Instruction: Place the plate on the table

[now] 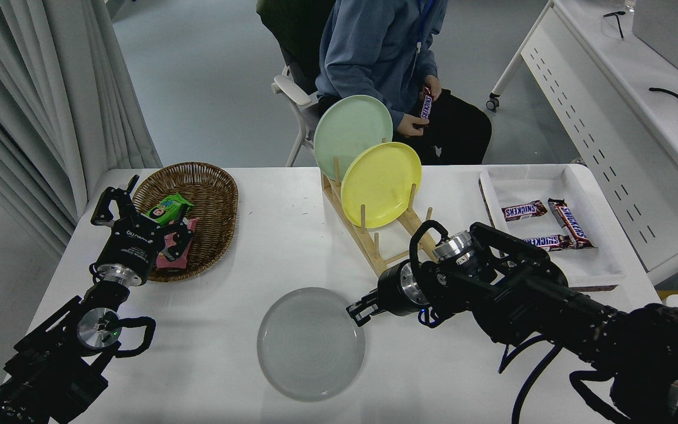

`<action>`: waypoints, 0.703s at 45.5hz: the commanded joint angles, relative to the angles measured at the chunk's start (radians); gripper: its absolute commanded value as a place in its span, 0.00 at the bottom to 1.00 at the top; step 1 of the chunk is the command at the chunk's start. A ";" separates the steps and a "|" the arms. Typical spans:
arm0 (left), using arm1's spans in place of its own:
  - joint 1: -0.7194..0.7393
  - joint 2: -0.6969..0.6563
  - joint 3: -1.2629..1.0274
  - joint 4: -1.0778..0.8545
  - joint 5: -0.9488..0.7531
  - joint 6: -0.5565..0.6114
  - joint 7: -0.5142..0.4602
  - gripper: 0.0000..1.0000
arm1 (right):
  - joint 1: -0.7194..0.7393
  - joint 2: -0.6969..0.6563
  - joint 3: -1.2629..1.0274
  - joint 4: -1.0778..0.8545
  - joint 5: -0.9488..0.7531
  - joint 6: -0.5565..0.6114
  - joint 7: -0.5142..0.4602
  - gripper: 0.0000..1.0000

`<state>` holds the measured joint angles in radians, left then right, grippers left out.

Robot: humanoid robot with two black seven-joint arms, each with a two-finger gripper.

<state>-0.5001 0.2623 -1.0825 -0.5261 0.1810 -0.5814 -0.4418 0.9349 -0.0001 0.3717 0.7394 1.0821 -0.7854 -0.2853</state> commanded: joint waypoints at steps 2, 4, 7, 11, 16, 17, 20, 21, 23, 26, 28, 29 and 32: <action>0.000 0.000 -0.001 0.000 0.000 0.000 0.000 1.00 | -0.002 0.000 -0.002 -0.025 -0.001 0.000 0.000 0.00; 0.000 0.000 0.001 0.000 0.000 0.000 0.000 1.00 | -0.002 0.000 -0.004 -0.026 -0.001 0.000 0.000 0.00; 0.000 0.000 -0.001 0.000 0.000 0.000 0.000 1.00 | -0.002 0.000 -0.005 -0.026 -0.001 0.000 0.000 0.00; 0.000 0.000 -0.001 0.001 0.000 0.000 0.000 1.00 | -0.004 0.000 -0.007 -0.028 -0.001 0.000 0.000 0.00; 0.000 0.000 0.001 0.000 0.000 0.000 0.000 1.00 | -0.004 0.000 -0.010 -0.028 -0.001 0.000 0.000 0.00; 0.000 0.000 0.001 0.000 0.000 0.000 0.000 1.00 | -0.005 0.000 -0.010 -0.026 -0.001 0.000 0.000 0.00; 0.000 0.000 -0.001 0.000 0.000 0.000 0.000 1.00 | -0.007 0.000 -0.007 -0.026 -0.004 0.000 0.000 0.00; -0.001 0.000 -0.001 0.001 0.000 0.000 0.000 1.00 | -0.007 0.000 -0.007 -0.026 -0.004 0.000 0.000 0.00; 0.000 0.000 -0.001 0.000 0.000 0.000 0.000 1.00 | -0.007 0.000 -0.007 -0.026 -0.005 0.000 0.000 0.26; 0.000 0.000 -0.001 0.000 0.000 0.000 0.000 1.00 | -0.005 0.000 -0.013 -0.025 -0.007 0.000 0.000 0.65; 0.000 0.000 -0.001 0.001 0.000 0.000 0.000 1.00 | -0.005 0.000 -0.013 -0.023 -0.014 0.000 0.002 0.79; 0.000 0.000 0.001 0.001 0.000 0.000 0.000 1.00 | -0.005 0.000 -0.013 -0.023 -0.022 0.000 0.000 0.83; 0.000 0.000 -0.001 0.000 0.000 0.000 0.000 1.00 | -0.005 0.000 -0.011 -0.018 -0.047 0.000 0.002 0.97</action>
<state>-0.5002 0.2623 -1.0827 -0.5254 0.1810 -0.5814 -0.4418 0.9297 0.0000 0.3623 0.7147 1.0728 -0.7854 -0.2850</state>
